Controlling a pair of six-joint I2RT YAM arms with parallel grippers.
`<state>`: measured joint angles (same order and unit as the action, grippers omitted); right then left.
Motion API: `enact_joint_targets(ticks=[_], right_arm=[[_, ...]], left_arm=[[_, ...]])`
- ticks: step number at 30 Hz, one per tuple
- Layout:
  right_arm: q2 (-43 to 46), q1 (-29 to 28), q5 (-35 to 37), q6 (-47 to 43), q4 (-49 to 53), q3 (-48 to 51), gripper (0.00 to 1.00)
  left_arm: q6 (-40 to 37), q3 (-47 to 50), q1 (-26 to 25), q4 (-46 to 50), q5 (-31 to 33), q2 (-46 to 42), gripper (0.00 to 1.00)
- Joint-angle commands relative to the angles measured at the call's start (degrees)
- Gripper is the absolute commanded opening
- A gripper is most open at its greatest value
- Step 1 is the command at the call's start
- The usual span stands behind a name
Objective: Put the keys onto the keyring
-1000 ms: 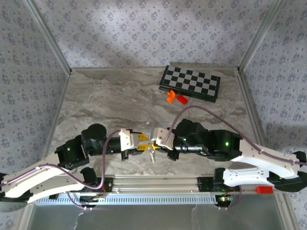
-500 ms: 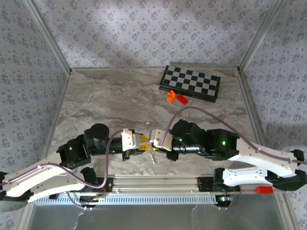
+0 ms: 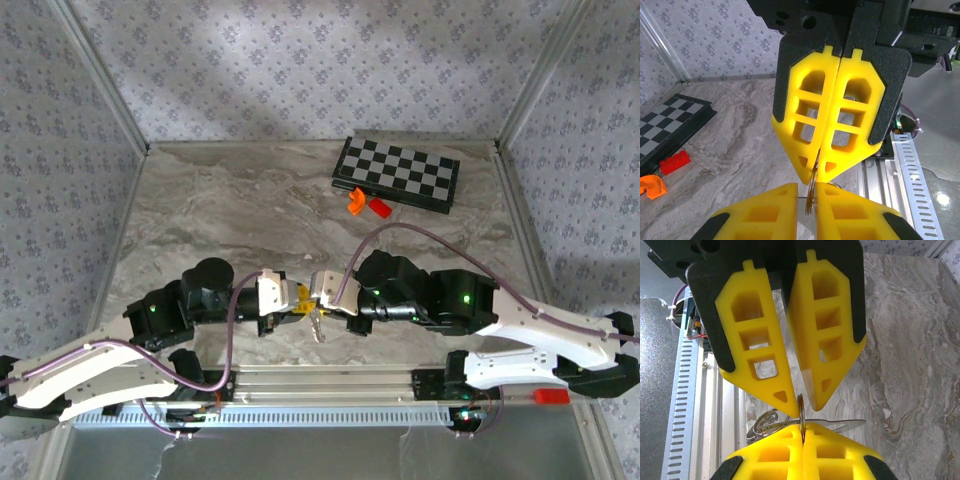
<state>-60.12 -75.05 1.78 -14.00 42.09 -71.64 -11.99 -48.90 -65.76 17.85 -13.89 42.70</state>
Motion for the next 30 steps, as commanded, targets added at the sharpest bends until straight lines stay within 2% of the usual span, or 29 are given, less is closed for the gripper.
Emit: enact_joint_targets(ticks=[1,5,7,9,16,17,19,22,24,30], right_arm=[[0.2,-0.6,-0.2,-0.7,-0.5,-1.6,0.0],[0.5,-0.7,-0.5,-0.7,-1.0,-1.3,0.0],[0.5,-0.7,-0.9,-0.7,-1.2,-1.4,0.0],[0.4,-0.7,-1.0,-0.7,-1.2,-1.3,0.0],[0.7,-0.7,-1.2,0.1,-2.3,-0.7,0.0],[0.8,-0.6,-1.2,0.4,-2.4,-0.7,0.04],[1.3,-0.5,-1.2,1.1,-3.1,-0.2,0.2],[2.7,-0.4,-0.7,2.5,-3.9,0.7,0.32],[3.9,-0.4,-0.5,3.0,-4.4,1.4,0.36],[6.1,-0.2,-1.1,3.6,-5.7,2.7,0.35]], left_arm=[[0.3,0.5,-0.3,-1.5,-0.3,0.2,0.16],[0.4,0.7,-0.3,-1.9,-0.6,0.3,0.16],[0.3,0.7,-0.3,-2.2,-0.9,0.3,0.06],[0.2,0.7,-0.3,-2.3,-1.0,0.3,0.0],[1.0,1.6,-0.3,-5.5,-1.9,-1.4,0.0],[1.2,1.9,-0.3,-6.2,-2.0,-1.7,0.0],[1.6,2.3,-0.3,-8.0,-2.3,-2.4,0.0],[2.0,2.7,-0.3,-9.5,-3.6,-3.1,0.0],[2.2,2.9,-0.3,-10.4,-4.7,-3.6,0.0],[2.9,3.2,-0.3,-11.7,-6.2,-4.6,0.0]])
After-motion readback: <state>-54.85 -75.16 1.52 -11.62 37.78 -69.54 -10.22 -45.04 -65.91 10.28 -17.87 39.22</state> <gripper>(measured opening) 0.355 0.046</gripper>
